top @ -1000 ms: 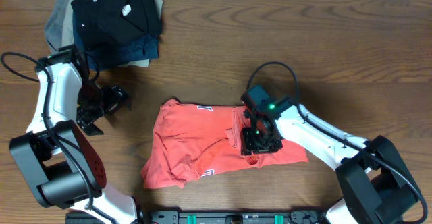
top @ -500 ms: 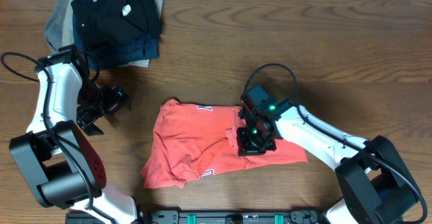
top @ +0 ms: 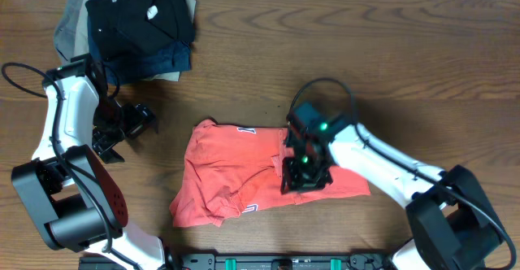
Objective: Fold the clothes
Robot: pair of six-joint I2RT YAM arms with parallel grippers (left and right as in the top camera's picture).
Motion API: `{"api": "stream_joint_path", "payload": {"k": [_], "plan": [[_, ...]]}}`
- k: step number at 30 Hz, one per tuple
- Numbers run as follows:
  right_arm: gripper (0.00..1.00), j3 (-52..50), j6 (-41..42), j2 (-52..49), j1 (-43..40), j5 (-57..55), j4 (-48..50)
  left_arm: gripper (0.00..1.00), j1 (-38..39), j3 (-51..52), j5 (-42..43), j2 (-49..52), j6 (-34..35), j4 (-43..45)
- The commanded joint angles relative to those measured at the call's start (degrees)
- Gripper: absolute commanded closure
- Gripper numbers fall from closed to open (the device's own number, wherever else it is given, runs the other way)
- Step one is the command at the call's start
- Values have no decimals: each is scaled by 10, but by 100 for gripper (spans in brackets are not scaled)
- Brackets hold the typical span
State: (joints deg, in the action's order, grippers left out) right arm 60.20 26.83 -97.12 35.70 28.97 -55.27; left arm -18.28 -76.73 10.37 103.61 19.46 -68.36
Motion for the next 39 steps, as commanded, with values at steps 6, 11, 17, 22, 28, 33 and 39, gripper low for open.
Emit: {"api": "stream_joint_path", "payload": {"k": [6, 11, 17, 22, 28, 33, 39], "plan": [[1, 165, -57, -3, -129, -172, -140, 2, 1, 6, 10, -7, -21, -2], [1, 194, -57, -3, -234, -243, -130, 2, 6, 27, 105, -7, -93, -2], [1, 194, -57, -3, -360, -273, -123, 2, 43, 92, 113, -7, -101, 15], [1, 194, -57, -3, -431, -266, -129, 2, 89, 155, 118, -7, -108, 88], [1, 194, -57, -3, -452, -253, -133, 2, 110, 218, 166, -7, -107, 163], [1, 194, -57, -3, -450, -253, -132, 2, 111, 251, 167, -7, -110, 176], [1, 194, -57, -3, -451, -253, -132, 2, 130, 291, 207, -7, -147, 190]]}}
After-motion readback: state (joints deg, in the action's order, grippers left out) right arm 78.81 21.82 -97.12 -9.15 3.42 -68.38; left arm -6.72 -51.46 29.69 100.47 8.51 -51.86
